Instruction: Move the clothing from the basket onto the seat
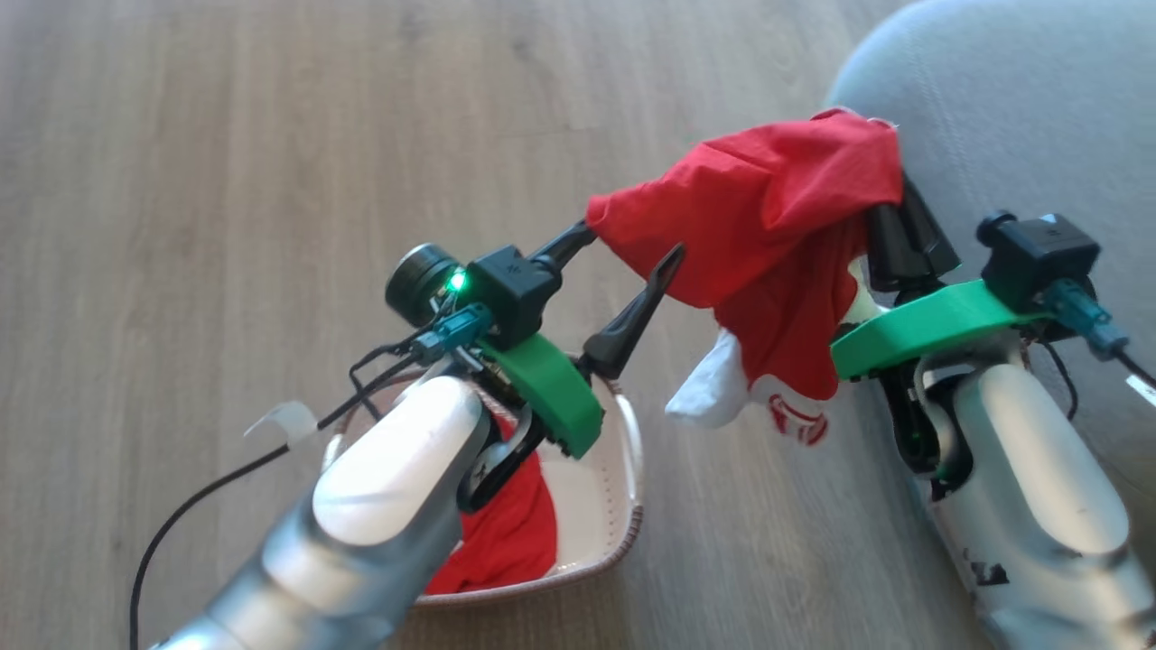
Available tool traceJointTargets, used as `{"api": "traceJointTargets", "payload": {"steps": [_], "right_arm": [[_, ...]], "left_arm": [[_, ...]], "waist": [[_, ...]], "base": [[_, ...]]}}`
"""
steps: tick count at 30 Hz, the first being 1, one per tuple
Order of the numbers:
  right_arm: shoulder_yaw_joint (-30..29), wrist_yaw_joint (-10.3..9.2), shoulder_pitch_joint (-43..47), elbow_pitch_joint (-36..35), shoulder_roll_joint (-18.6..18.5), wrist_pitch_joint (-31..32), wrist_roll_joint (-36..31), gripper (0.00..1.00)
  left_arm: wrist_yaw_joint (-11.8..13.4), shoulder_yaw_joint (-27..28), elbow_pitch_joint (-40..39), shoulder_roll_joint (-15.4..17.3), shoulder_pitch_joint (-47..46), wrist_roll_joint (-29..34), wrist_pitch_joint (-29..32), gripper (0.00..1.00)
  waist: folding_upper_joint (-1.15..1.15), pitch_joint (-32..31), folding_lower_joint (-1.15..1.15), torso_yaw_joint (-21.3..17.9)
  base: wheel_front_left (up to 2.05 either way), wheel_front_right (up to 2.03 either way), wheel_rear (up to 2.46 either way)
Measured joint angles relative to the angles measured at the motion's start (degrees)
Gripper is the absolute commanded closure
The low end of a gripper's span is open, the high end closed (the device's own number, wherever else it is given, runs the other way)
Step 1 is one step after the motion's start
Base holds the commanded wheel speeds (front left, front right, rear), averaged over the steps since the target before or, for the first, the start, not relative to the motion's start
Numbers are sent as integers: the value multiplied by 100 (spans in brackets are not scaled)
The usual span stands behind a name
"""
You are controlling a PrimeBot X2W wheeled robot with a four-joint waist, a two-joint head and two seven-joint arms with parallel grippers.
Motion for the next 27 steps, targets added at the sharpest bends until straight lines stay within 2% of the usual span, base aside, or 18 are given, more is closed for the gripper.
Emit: {"api": "traceJointTargets", "payload": {"steps": [12, 14, 18, 19, 24, 27], "right_arm": [[-557, 0, 16, -501, 168, 0, 124, 100], [-571, 0, 16, -524, 187, 0, 125, 100], [-486, 0, 72, -549, 285, 0, 154, 100], [-486, 0, 72, -549, 285, 0, 154, 100], [-453, 0, 161, -564, 307, 0, 185, 100], [-594, 0, 228, -654, 311, 0, 185, 100]], "left_arm": [[0, 49, -20, 265, 423, -40, 1, 0], [0, 73, -21, 281, 471, -41, 1, 0], [0, 254, -31, 312, 798, -40, 1, 0], [0, 254, -31, 312, 798, -40, 1, 0], [0, 342, -31, 345, 926, 63, 3, 0], [0, 357, -41, 346, 922, 70, 3, 0]], "waist": [[0, 58, 0, -1009], [0, 51, 0, -1097], [0, -21, 0, -1587], [0, -21, 0, -1587], [0, -66, 0, -2092], [0, -71, 0, -2326]], "base": [[0, 0, 0], [0, 0, 0], [0, 0, 0], [0, 0, 0], [0, 0, 0], [0, 0, 0]]}}
